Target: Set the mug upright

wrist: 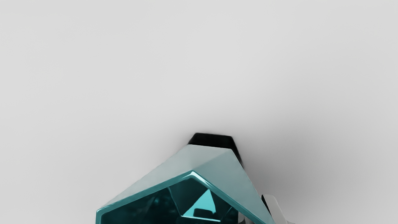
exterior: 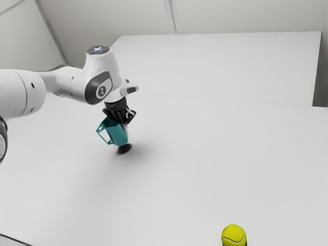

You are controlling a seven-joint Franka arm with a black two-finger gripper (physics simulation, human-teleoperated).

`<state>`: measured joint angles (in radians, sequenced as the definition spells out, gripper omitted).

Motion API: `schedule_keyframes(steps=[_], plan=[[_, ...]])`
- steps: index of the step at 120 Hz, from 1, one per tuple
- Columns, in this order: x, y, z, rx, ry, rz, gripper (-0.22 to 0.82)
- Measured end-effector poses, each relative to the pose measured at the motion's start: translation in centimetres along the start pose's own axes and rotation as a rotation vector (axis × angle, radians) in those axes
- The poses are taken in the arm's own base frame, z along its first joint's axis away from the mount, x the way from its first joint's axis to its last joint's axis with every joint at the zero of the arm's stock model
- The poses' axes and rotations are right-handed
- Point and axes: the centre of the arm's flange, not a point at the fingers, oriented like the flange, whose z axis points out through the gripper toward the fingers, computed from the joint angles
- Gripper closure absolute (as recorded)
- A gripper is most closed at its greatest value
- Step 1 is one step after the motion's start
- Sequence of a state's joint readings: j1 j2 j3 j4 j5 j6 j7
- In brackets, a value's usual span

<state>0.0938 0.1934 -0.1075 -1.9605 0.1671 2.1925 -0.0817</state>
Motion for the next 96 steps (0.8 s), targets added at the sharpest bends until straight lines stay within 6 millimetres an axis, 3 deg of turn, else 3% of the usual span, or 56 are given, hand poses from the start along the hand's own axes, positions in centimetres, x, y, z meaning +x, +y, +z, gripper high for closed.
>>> schedule_keyframes(steps=[57, 80, 96], plan=[[-0.2, 0.5, 3.5, -0.012, -0.027, -0.024, 0.78], [-0.2, 0.5, 2.9, -0.034, -0.021, -0.040, 0.38], [-0.1, 0.4, 1.3, -0.038, 0.003, -0.045, 0.20]])
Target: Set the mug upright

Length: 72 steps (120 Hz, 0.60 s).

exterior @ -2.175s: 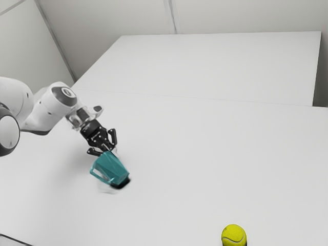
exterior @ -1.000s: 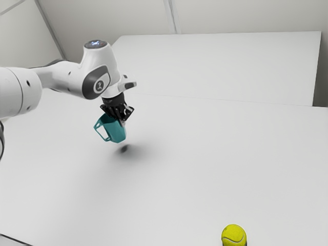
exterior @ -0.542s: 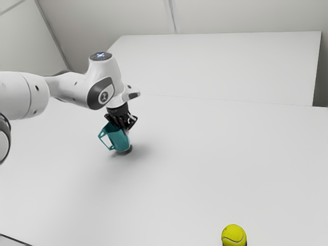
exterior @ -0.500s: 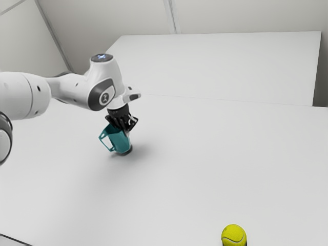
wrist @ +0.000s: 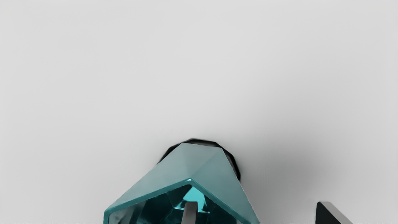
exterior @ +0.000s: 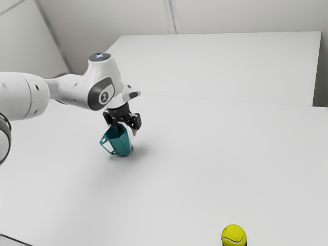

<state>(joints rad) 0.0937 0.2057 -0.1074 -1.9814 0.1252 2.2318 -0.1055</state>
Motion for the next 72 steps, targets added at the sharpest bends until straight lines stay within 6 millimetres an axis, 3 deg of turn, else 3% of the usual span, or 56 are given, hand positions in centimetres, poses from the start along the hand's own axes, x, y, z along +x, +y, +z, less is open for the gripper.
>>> schedule_keyframes(steps=[29, 50, 72], plan=[[-0.2, 0.0, -5.4, 0.005, 0.054, -0.002, 0.06], [0.2, 0.3, -11.8, 0.012, 0.118, 0.002, 0.03], [0.0, 2.4, -17.8, 0.028, 0.127, 0.038, 0.01]])
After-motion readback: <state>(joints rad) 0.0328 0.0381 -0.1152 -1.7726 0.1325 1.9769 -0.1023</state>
